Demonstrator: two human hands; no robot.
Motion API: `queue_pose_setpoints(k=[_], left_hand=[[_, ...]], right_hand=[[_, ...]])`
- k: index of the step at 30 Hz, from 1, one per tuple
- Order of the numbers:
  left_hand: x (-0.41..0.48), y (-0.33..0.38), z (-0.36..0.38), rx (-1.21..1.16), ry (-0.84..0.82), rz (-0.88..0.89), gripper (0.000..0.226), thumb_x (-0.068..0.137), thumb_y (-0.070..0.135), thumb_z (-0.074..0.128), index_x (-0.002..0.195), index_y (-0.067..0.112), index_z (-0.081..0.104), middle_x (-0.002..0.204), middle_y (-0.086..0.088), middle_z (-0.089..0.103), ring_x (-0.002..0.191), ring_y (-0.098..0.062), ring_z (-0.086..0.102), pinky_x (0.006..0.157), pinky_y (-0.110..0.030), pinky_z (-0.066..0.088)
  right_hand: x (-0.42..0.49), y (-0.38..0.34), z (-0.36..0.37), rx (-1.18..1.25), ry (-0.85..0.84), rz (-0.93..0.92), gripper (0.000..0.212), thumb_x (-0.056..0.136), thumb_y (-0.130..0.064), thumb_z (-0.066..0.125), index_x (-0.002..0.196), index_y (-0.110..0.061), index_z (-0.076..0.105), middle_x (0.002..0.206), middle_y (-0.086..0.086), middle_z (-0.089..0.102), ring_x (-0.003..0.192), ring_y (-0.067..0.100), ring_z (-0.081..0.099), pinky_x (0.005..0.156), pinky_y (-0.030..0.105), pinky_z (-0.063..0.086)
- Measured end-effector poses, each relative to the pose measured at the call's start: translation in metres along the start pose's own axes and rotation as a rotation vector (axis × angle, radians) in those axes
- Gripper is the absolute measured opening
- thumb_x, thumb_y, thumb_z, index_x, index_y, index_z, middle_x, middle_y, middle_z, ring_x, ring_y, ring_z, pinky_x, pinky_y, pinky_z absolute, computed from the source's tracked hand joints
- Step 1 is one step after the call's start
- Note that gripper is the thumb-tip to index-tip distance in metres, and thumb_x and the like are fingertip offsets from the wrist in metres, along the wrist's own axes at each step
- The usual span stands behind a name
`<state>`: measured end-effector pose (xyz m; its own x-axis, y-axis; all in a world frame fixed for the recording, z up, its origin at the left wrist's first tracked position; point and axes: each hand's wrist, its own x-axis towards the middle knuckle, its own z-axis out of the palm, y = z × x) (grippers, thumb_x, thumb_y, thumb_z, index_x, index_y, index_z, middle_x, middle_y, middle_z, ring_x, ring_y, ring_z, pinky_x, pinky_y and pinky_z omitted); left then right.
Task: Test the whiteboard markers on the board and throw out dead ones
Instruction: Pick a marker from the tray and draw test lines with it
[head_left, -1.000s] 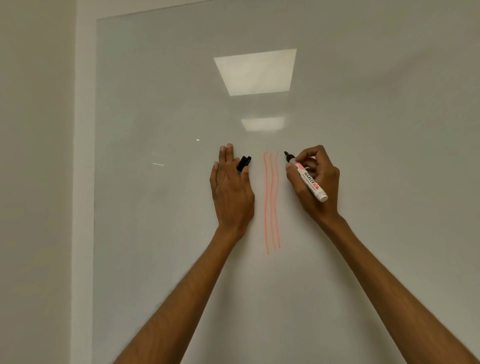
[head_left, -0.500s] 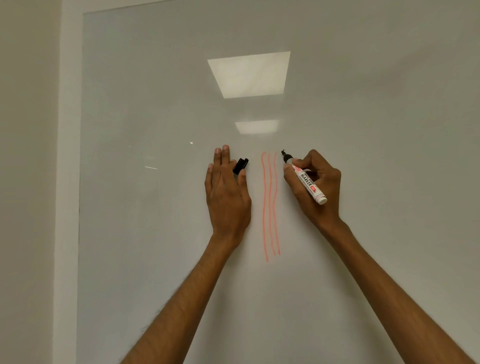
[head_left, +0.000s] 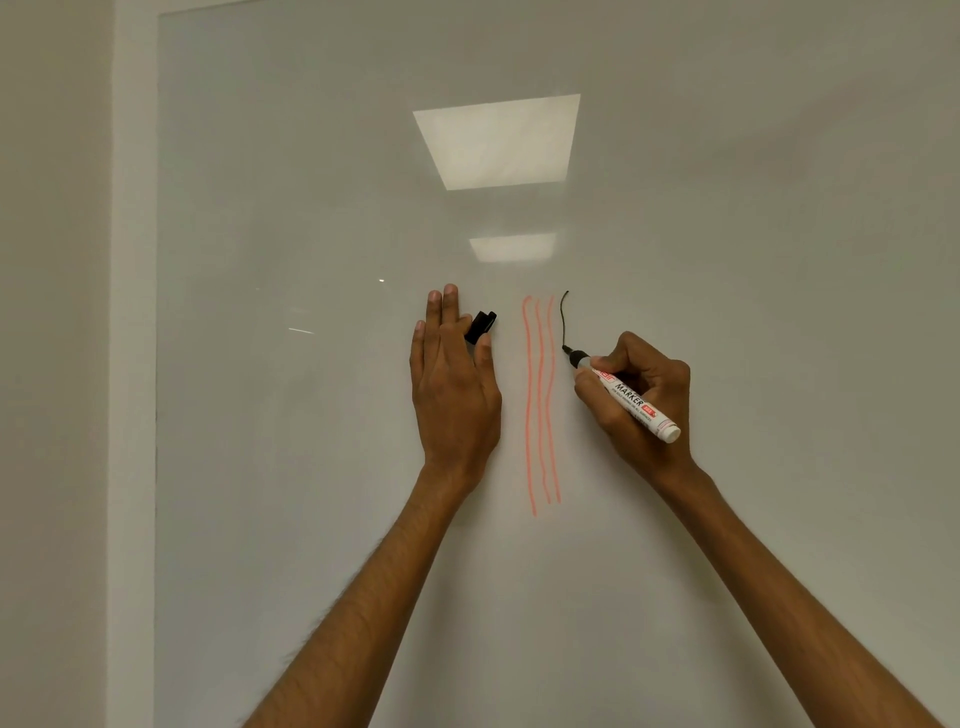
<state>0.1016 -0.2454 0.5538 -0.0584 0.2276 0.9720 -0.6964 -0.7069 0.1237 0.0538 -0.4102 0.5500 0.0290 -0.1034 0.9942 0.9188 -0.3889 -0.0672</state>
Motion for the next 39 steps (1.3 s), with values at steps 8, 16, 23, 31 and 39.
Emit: queue_pose_setpoints(k=[8,16,23,31,39], left_hand=[[-0.004,0.0,0.0,-0.01,0.013,0.005,0.05,0.106,0.016,0.042,0.152,0.003,0.028,0.159,-0.008,0.032,0.149,-0.018,0.027,0.124,-0.025,0.011],[-0.034,-0.004,-0.007,0.001,0.008,0.023,0.053,0.106,0.018,0.039,0.154,0.016,0.016,0.16,-0.005,0.029,0.15,-0.018,0.024,0.124,-0.028,0.012],[-0.045,-0.007,-0.012,-0.019,-0.012,0.031,0.055,0.105,0.013,0.043,0.151,0.025,0.016,0.16,-0.006,0.031,0.15,-0.017,0.024,0.124,-0.033,0.017],[-0.046,-0.006,-0.015,-0.032,-0.03,0.023,0.047,0.105,0.014,0.043,0.147,0.024,0.022,0.158,-0.008,0.033,0.15,-0.02,0.024,0.124,-0.035,0.017],[-0.046,-0.006,-0.016,-0.038,-0.042,0.02,0.045,0.105,0.014,0.044,0.144,0.025,0.026,0.158,-0.009,0.033,0.15,-0.02,0.024,0.124,-0.036,0.017]], right_hand=[[-0.016,0.008,-0.003,-0.037,-0.04,-0.036,0.029,0.078,-0.002,0.066,0.06,0.001,0.044,0.052,0.004,0.044,0.043,0.02,0.042,0.043,0.027,0.036],[-0.017,0.011,-0.007,0.027,-0.131,-0.006,0.03,0.076,-0.015,0.06,0.061,-0.025,0.036,0.053,-0.009,0.04,0.044,0.009,0.033,0.045,0.022,0.03],[-0.033,0.009,-0.013,0.029,-0.204,-0.009,0.031,0.074,-0.018,0.059,0.062,-0.031,0.033,0.054,-0.012,0.04,0.044,0.005,0.036,0.046,0.014,0.032],[-0.061,0.01,-0.023,0.004,-0.278,0.065,0.028,0.073,-0.017,0.059,0.061,-0.023,0.033,0.053,-0.004,0.039,0.043,0.01,0.034,0.041,0.027,0.029],[-0.071,0.008,-0.03,-0.006,-0.377,0.11,0.028,0.072,-0.019,0.057,0.059,-0.025,0.033,0.051,-0.012,0.036,0.044,0.005,0.032,0.044,0.022,0.026]])
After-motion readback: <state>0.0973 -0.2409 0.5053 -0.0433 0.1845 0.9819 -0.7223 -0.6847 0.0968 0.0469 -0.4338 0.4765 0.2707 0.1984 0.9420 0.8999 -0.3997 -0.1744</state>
